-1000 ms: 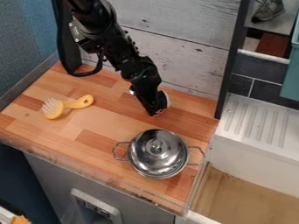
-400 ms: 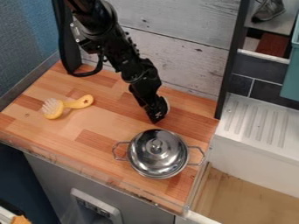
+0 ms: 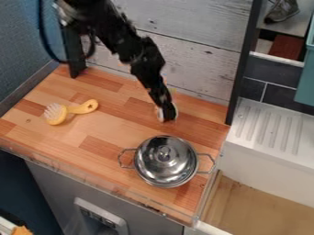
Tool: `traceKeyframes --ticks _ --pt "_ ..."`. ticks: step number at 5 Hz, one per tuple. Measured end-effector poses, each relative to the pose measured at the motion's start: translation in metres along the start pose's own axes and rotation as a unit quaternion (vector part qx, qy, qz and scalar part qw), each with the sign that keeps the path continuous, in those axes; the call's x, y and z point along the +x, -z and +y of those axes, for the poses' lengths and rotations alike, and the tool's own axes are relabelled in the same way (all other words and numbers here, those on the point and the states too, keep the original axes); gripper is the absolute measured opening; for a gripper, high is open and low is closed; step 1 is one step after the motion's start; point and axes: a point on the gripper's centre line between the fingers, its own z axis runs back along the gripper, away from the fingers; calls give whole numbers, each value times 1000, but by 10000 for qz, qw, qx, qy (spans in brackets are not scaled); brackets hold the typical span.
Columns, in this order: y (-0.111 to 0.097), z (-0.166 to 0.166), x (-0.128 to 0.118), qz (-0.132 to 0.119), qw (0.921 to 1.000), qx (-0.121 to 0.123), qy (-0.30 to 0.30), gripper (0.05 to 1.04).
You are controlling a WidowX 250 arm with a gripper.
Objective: Move the sushi to the upper right side of the table
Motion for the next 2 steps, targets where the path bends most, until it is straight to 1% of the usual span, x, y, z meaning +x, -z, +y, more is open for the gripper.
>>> traceKeyframes --ticks 1,2 --pt "-13 2 3 -214 9997 1 120 1001" --pt "-14 3 1 -210 9997 4 123 1001"
